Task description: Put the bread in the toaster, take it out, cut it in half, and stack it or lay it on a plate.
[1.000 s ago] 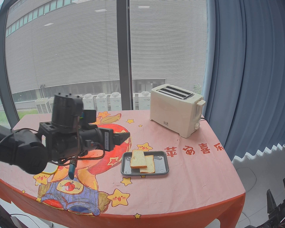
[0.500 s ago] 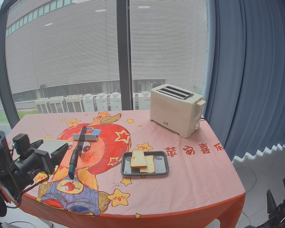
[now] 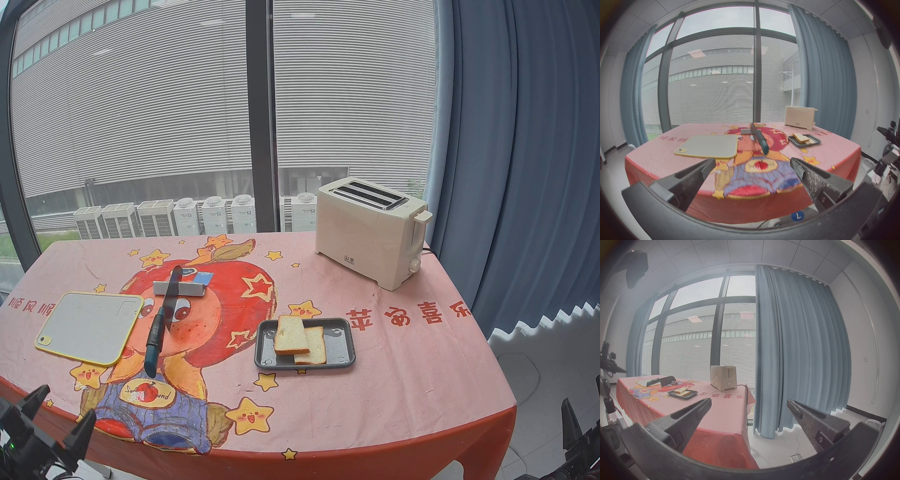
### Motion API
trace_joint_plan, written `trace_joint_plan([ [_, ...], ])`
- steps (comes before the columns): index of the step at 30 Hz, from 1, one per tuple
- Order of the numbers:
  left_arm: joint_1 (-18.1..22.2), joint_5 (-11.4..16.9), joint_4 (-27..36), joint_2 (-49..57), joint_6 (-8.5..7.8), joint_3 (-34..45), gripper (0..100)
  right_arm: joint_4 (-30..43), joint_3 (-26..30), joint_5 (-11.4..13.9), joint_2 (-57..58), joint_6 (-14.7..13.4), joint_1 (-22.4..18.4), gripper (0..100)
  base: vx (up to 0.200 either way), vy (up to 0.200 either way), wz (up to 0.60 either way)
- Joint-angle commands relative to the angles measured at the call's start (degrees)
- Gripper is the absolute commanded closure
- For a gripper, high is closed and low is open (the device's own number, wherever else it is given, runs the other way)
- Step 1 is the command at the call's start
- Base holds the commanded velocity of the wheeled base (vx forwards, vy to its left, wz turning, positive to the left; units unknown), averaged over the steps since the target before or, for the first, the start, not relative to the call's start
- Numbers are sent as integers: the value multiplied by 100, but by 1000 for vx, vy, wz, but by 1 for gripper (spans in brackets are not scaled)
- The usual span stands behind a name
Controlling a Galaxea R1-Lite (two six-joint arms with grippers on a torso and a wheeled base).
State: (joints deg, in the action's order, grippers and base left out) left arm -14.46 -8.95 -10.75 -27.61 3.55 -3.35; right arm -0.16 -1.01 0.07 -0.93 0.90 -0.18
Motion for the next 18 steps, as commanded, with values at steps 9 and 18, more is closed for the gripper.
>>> trace_joint_plan([
  [9,444,622,1031,2243,-100,283,0,7,101,19,75,24,1,0,0,0,0],
  [18,1402,596,917,2682,-109,326,0,7,101,-25,93,15,9,0,0,0,0],
])
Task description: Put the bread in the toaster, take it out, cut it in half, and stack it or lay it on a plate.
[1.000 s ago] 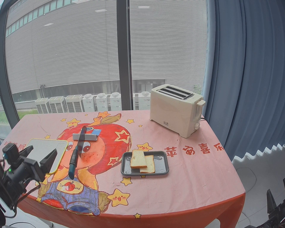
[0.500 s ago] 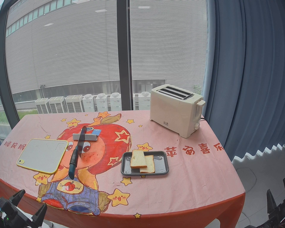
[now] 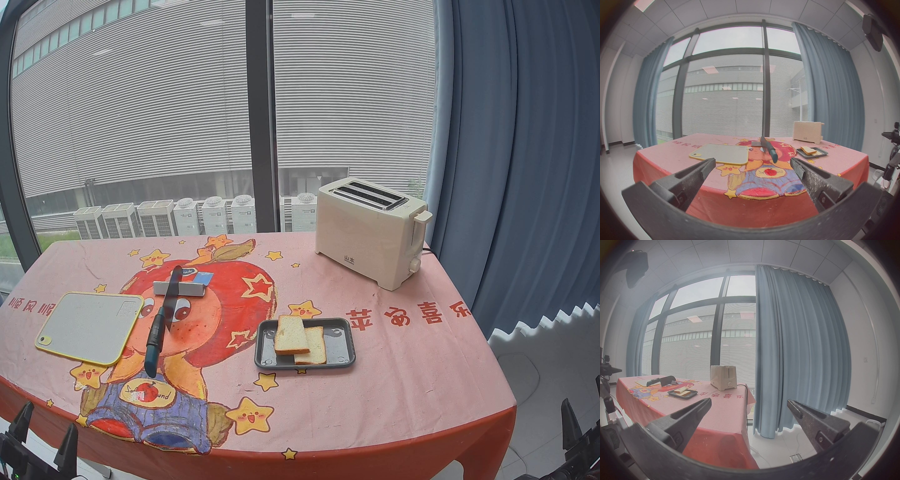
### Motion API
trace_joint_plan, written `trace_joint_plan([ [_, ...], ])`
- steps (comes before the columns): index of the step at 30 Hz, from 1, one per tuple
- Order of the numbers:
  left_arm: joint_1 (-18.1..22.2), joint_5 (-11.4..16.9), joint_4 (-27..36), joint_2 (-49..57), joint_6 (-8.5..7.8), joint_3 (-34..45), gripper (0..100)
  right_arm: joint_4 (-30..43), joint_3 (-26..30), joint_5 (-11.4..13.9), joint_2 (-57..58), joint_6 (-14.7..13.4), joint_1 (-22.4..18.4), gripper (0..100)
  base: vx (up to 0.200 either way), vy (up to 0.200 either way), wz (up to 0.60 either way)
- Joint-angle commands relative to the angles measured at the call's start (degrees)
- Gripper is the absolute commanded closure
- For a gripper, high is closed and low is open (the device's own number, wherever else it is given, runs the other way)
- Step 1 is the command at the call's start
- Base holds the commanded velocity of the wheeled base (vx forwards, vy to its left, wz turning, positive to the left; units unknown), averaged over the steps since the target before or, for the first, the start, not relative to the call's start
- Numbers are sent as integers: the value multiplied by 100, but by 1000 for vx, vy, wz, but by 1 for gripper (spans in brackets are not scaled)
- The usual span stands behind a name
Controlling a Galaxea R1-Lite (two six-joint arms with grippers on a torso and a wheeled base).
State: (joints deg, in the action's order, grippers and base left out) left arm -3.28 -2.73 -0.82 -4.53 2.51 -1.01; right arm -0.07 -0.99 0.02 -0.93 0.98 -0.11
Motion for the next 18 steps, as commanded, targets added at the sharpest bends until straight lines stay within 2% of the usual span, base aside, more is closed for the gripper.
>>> trace_joint_plan([
  [1,284,-17,-68,410,4,92,0,-1,99,-29,93,-1,2,0,0,0,0],
  [18,284,9,-59,418,-5,84,0,-1,99,24,84,43,-7,0,0,0,0],
])
